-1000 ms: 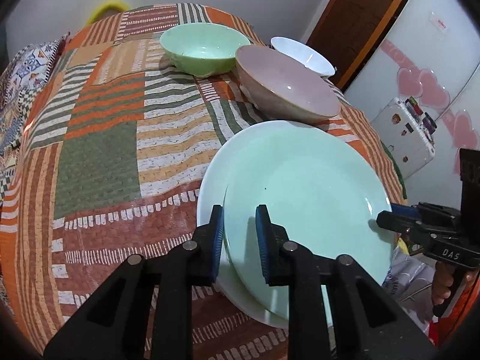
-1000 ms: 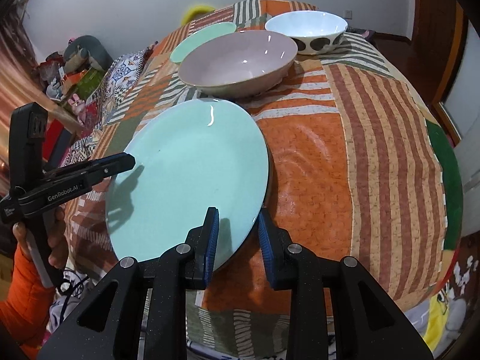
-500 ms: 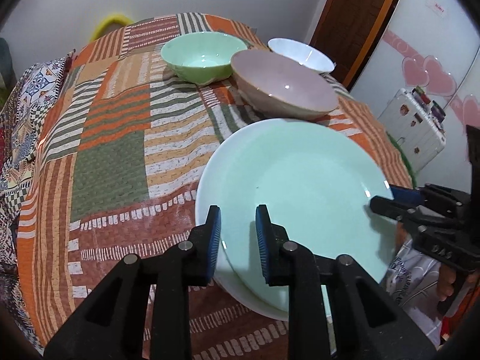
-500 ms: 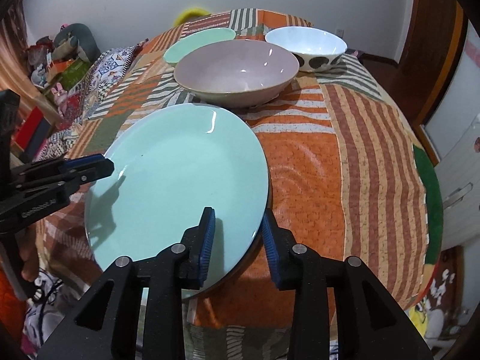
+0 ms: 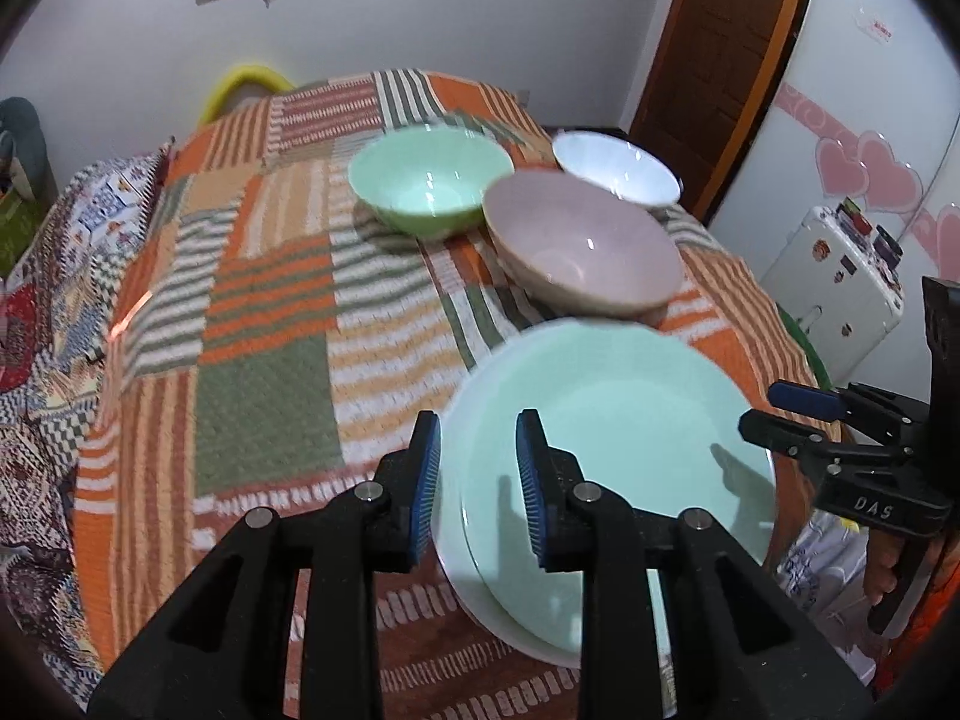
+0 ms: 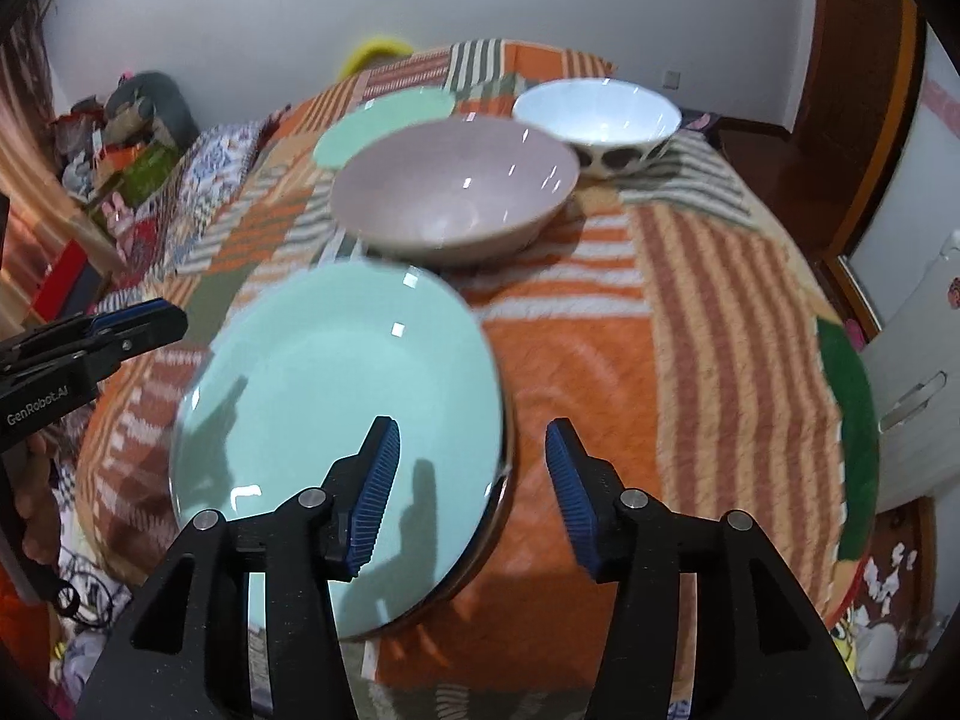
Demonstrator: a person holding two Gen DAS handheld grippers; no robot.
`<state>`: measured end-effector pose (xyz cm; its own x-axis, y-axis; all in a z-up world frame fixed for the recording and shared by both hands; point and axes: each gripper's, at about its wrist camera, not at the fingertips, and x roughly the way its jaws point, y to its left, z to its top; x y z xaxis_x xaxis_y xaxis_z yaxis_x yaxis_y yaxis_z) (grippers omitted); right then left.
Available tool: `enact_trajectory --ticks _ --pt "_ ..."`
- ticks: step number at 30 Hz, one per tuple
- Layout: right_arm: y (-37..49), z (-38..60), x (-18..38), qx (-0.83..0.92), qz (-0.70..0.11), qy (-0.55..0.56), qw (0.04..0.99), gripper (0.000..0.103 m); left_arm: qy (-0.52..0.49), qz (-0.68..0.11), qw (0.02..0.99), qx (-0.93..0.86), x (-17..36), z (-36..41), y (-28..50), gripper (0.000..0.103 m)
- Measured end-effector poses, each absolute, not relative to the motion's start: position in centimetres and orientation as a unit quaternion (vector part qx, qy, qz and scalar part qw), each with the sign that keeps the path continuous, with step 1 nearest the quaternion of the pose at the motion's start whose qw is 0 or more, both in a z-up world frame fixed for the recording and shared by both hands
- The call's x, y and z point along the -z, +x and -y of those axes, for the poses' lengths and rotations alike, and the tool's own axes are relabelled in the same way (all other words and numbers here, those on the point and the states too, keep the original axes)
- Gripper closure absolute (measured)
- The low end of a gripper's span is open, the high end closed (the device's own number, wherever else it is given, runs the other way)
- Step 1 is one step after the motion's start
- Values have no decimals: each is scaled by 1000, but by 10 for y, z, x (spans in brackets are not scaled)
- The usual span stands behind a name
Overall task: Organize plates and bowls
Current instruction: 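Grasp the pale pink bowl rim with both tools and lift it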
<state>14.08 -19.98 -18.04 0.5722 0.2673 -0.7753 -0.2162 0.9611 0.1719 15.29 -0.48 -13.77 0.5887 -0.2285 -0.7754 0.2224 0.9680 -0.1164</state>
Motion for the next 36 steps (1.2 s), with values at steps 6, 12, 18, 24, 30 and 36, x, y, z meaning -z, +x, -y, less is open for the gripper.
enact_trajectory --ticks 6,12,18,24,30,36 --pt "160 214 159 -136 -407 57 902 54 -7 -401 910 101 112 2 172 49" --pt "192 224 150 -134 -385 91 908 49 -18 -400 911 93 106 8 209 45" --pt "227 226 157 -135 -387 120 904 49 -27 -426 899 101 126 21 252 45" --pt "253 222 174 -135 -406 122 896 49 -45 -449 885 113 151 29 284 45" --pt "263 222 189 -137 -422 129 887 66 -56 -454 880 128 165 33 300 57" --pt "270 219 199 -150 -439 127 877 83 -56 -470 869 144 178 38 311 80"
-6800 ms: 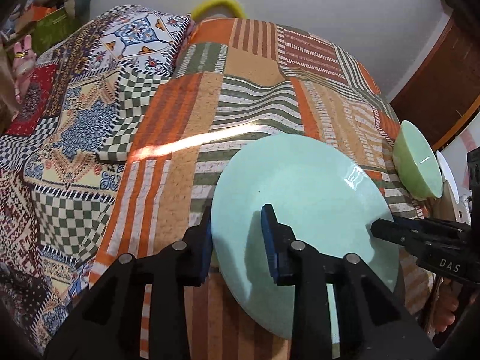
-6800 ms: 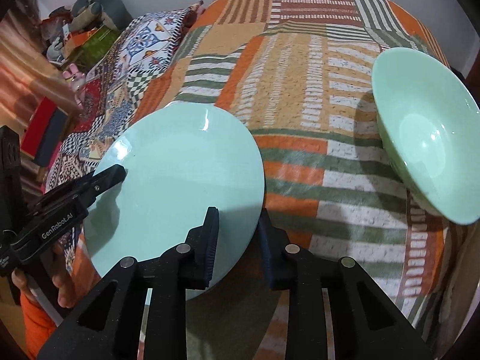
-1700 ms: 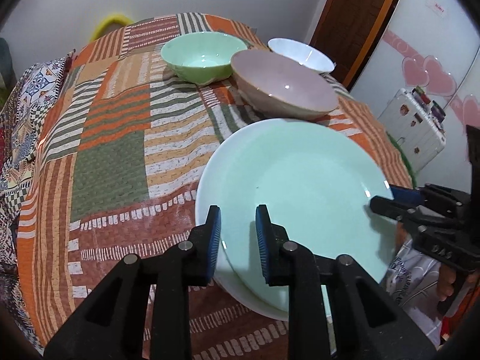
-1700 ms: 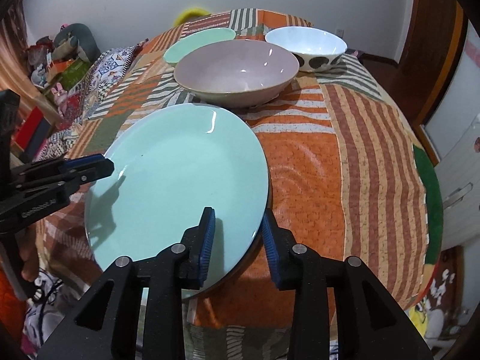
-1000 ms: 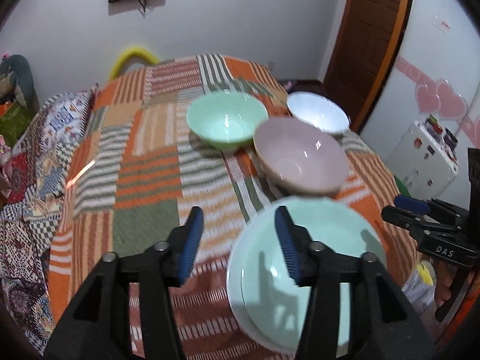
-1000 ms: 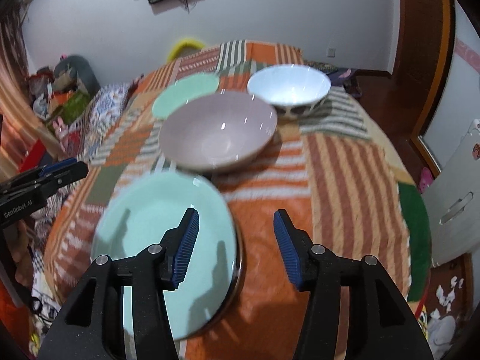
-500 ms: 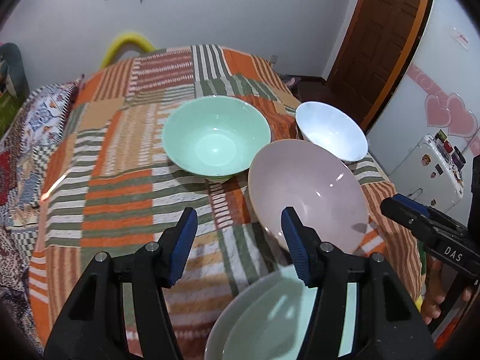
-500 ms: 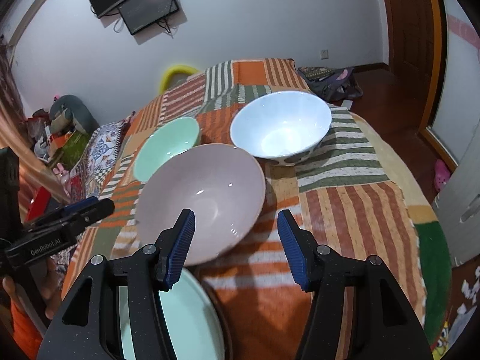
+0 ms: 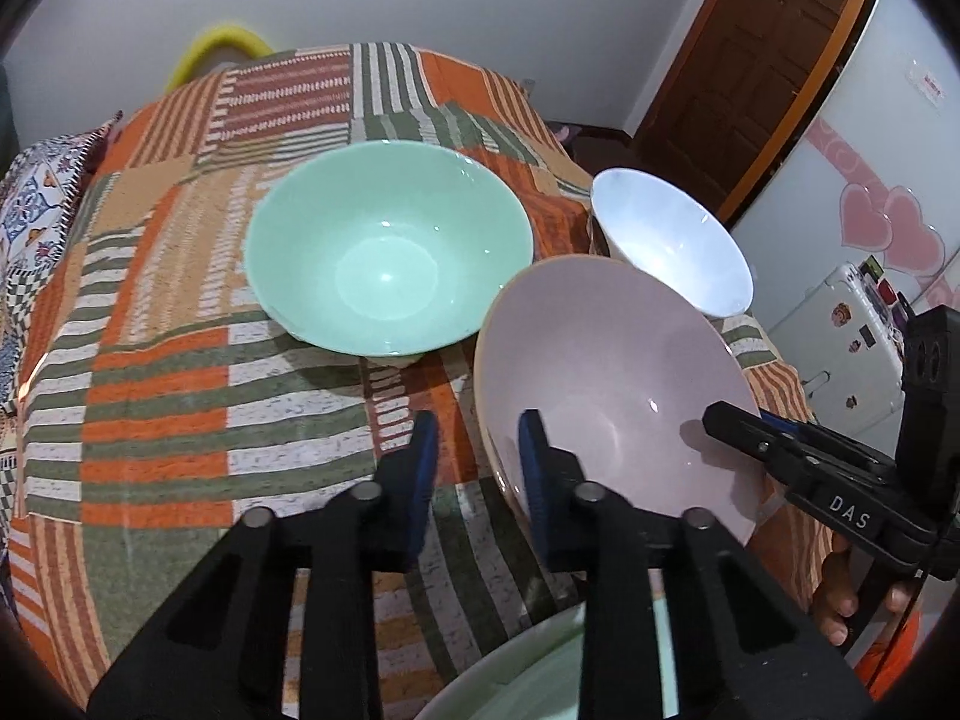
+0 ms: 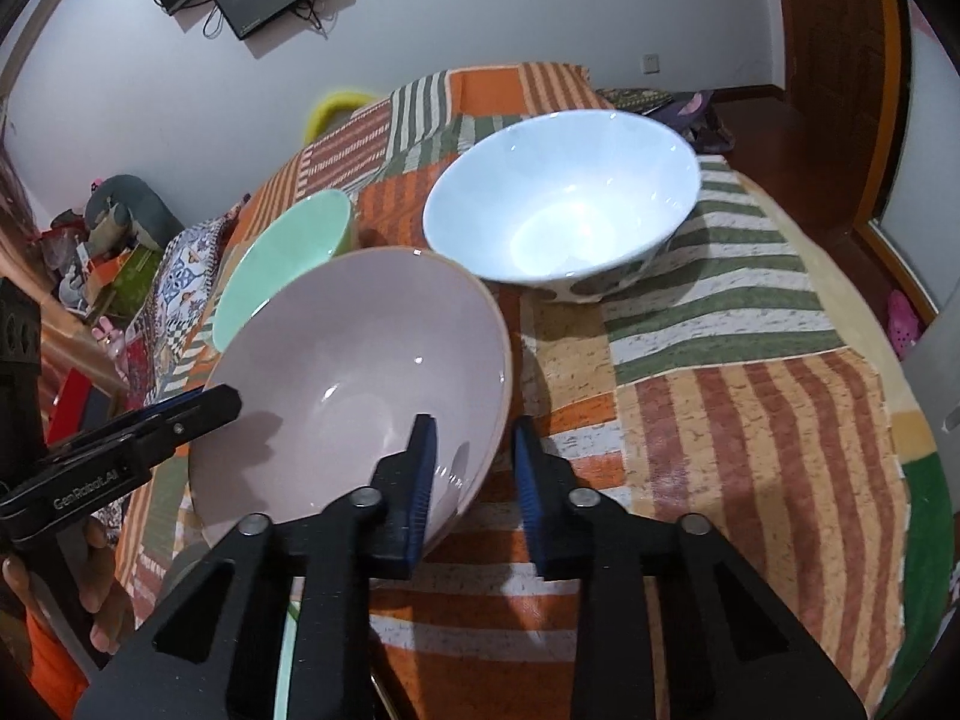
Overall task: Organize plates and bowls
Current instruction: 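Grasp the pale pink bowl rim with both tools and lift it, then carry the pink bowl and lower it onto the mint green plate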
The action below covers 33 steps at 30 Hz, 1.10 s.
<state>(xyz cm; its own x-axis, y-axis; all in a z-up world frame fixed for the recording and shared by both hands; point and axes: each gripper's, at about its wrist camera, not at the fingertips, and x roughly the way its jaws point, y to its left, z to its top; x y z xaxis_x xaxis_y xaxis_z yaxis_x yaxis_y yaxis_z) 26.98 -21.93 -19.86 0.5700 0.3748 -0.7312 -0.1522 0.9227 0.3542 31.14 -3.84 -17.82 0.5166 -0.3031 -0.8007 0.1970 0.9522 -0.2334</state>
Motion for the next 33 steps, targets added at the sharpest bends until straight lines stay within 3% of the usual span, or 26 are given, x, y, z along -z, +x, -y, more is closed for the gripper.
enact_trajectory --ticks 5,18,33 --pt "271 219 200 -151 -443 123 875 84 -53 -469 867 158 183 47 314 89" --pt "261 218 179 -134 -423 119 888 84 -49 -460 872 158 171 48 301 89" --pt "224 205 137 -161 -379 108 905 84 -44 -422 894 146 120 32 243 89"
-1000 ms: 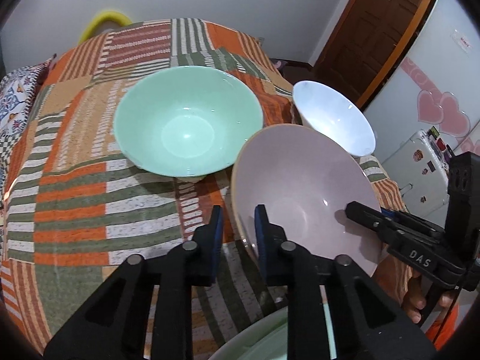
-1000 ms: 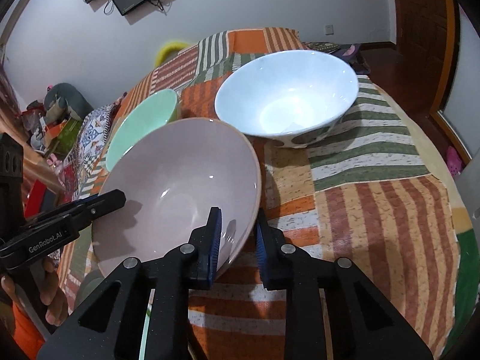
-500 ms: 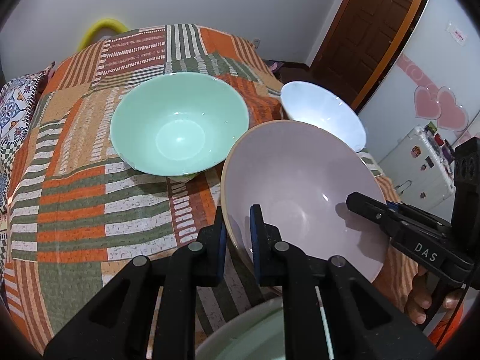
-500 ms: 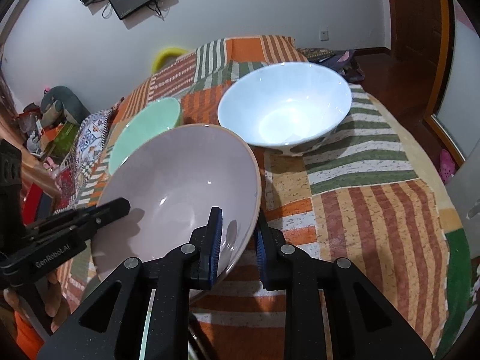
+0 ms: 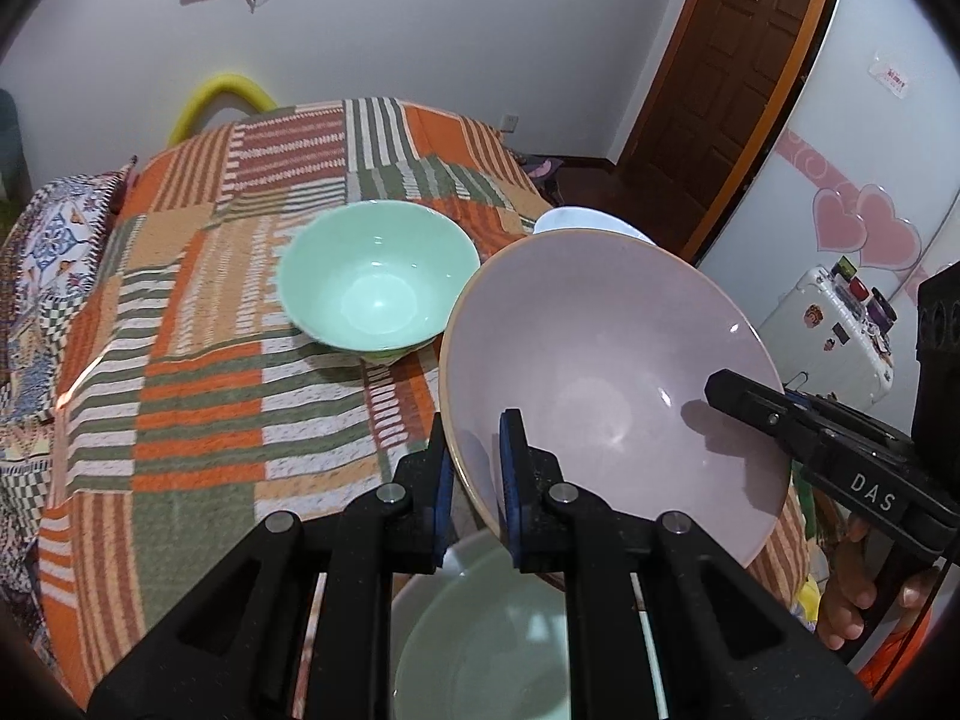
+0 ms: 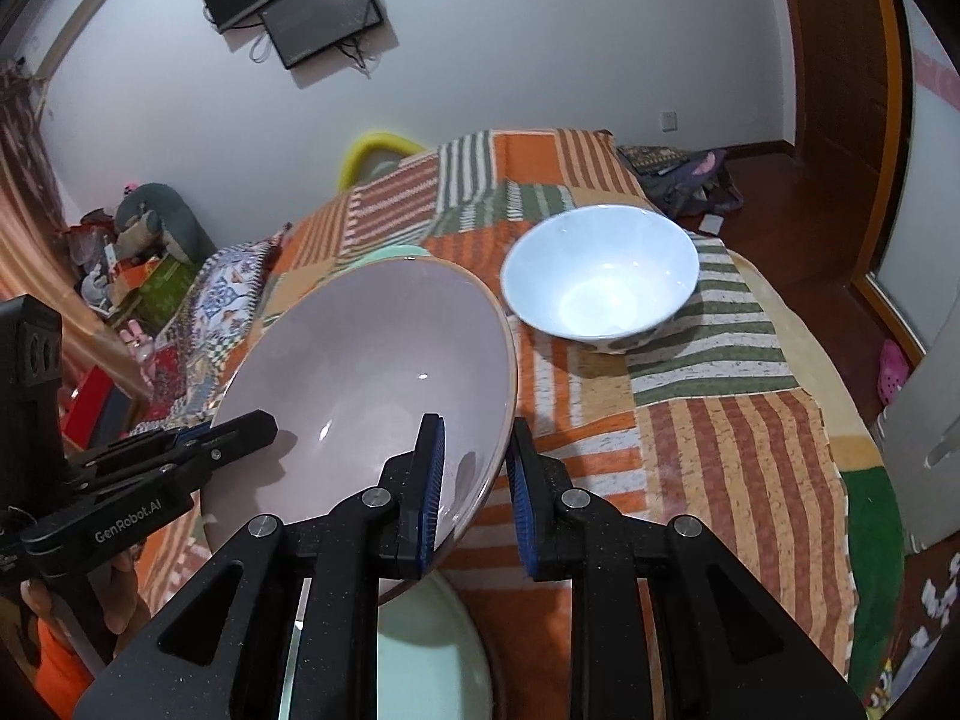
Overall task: Organize plates and bowls
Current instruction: 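Carry the pink bowl and lower it onto the mint green plate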
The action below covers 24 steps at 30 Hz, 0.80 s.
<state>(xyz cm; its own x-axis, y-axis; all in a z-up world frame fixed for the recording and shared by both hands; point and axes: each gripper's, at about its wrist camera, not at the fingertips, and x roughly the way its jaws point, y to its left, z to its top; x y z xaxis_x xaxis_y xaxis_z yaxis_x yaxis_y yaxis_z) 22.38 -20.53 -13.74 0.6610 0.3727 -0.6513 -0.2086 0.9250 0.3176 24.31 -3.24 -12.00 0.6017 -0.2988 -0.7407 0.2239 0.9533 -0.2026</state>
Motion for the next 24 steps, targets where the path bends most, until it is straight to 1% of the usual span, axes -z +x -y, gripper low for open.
enact_trajectory --ticks 14,24 --pt "184 163 123 -219 -364 91 901 83 -44 -388 917 88 79 -14 161 89" --pt "167 117 124 -266 -367 71 888 83 -49 -385 921 38 76 -61 113 89"
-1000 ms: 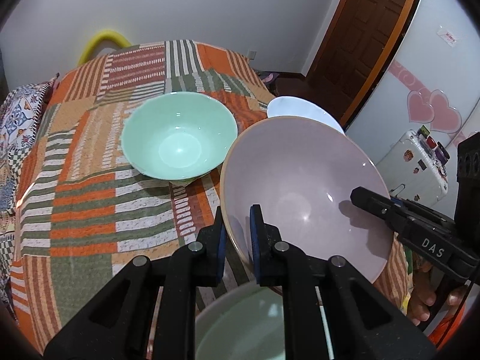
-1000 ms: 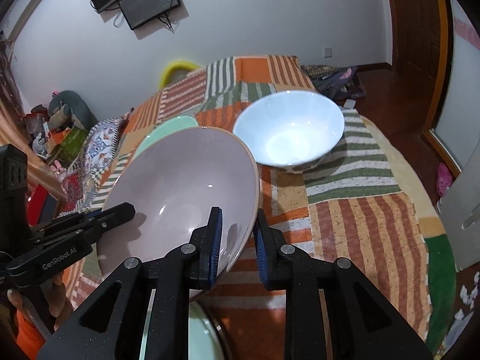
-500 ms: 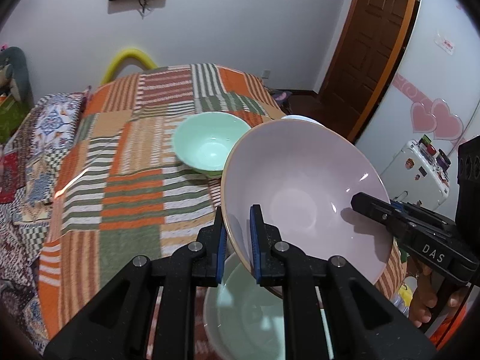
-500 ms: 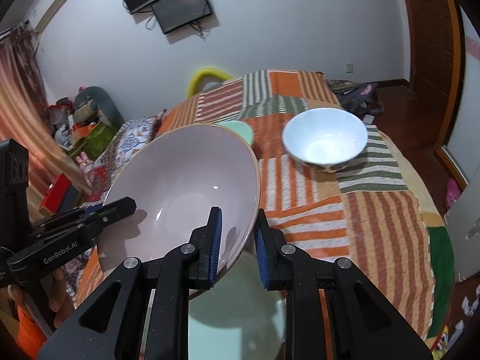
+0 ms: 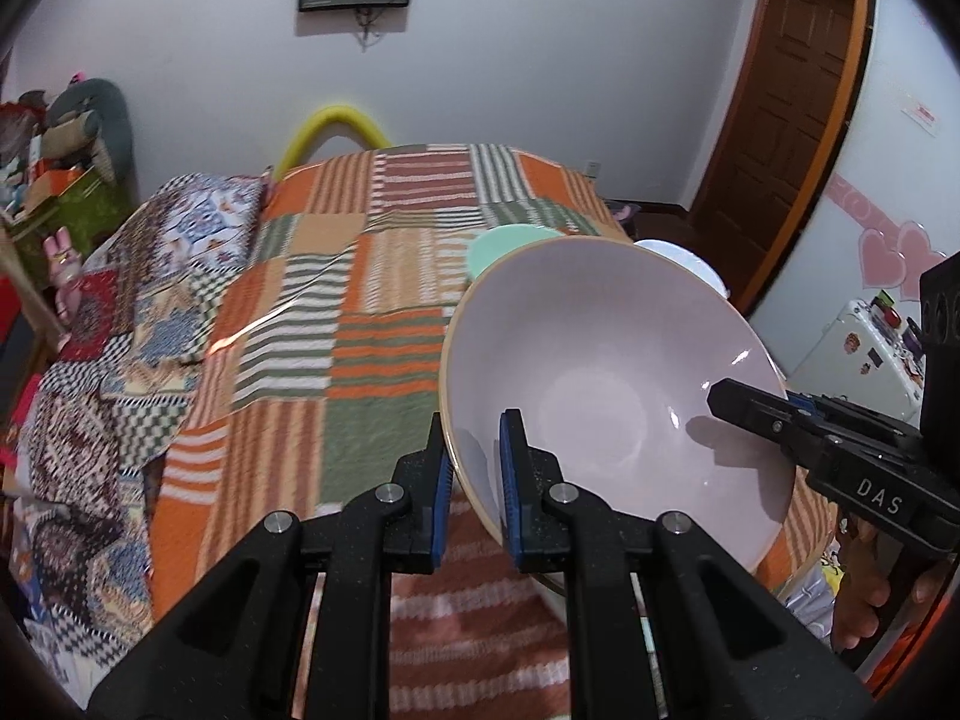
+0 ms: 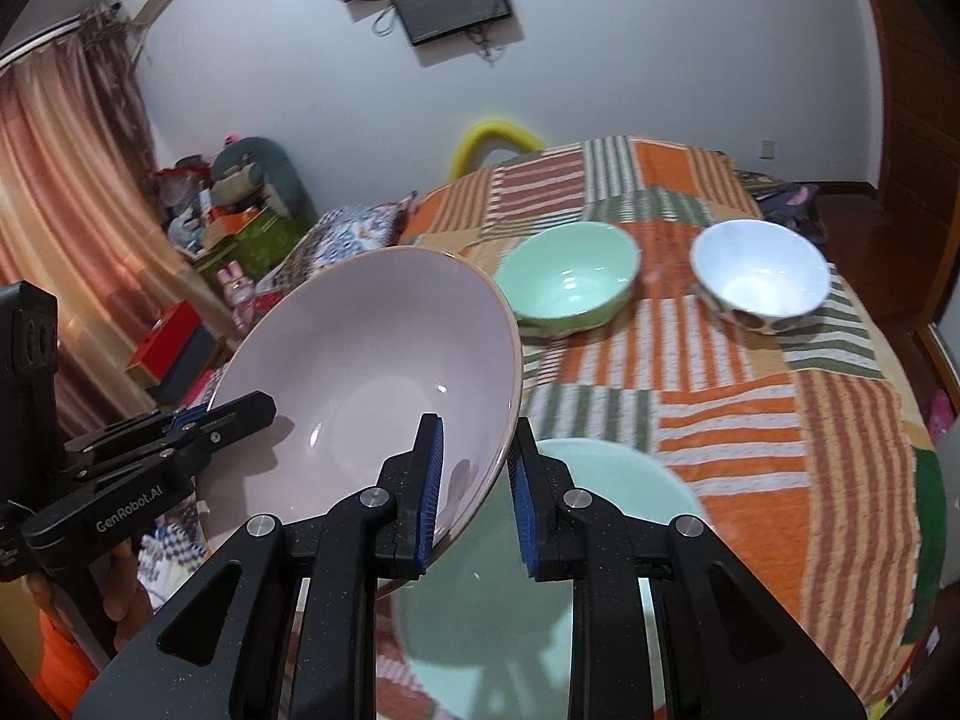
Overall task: Organize plates and bowls
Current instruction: 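Carry the pink bowl and lower it onto the mint green plate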
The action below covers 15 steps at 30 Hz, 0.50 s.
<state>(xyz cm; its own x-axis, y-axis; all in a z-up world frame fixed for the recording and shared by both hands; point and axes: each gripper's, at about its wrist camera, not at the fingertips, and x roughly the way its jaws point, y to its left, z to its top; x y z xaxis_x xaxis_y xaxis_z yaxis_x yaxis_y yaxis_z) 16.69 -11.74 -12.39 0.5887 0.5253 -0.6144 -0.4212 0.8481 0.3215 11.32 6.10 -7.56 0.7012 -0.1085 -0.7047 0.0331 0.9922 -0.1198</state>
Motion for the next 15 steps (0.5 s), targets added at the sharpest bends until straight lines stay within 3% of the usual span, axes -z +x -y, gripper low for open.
enact_trajectory --ticks 15 --pt "158 41 156 -322 -415 17 851 83 -91 -427 899 -31 123 -130 78 89"
